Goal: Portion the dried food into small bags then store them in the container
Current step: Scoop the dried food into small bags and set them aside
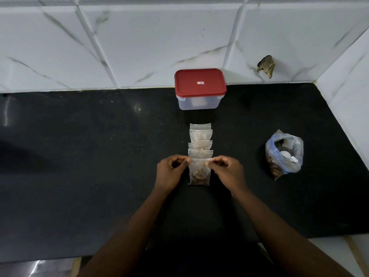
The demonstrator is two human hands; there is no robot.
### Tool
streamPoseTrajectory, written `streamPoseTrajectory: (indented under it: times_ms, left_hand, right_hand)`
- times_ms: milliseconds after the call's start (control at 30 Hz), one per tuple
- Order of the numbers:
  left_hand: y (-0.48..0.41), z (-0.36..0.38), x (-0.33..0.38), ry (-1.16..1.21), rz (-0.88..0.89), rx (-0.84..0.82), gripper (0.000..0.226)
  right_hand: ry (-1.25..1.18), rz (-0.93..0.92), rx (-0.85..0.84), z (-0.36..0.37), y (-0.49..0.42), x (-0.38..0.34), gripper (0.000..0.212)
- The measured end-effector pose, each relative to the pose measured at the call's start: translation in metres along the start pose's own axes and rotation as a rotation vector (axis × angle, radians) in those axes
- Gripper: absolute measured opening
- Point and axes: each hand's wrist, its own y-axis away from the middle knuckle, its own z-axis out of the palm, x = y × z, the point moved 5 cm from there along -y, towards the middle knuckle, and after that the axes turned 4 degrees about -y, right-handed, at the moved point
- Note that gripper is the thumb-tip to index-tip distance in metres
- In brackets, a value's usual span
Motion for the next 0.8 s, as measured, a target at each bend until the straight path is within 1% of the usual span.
streamPoseTrajectory:
  times_ms: [200, 467, 633, 800]
  left_hand:
    - [0.001, 0.0, 0.005, -0.032, 0.007, 0.012, 0.007]
    - [0.004, -0.004, 0.009, -0.031, 0.021, 0.049, 0.01]
    - [0.004, -0.007, 0.014, -0.043, 0.015, 0.06, 0.013]
    - [0.007, -0.002, 0.035, -0.046, 0.128, 0.118, 0.015]
  right_hand:
    - [0.015, 0.01, -0.012, -0.004, -0.001, -0.001, 0.012]
    - [-0.004, 0.0, 0.006, -0.009, -0.003, -0.002, 0.006]
    - [0.034, -0.026, -0.035, -0.01, -0.006, -0.007, 0.007]
    - [0.053, -0.076, -0.036, -0.023, -0.006, -0.017, 0.007]
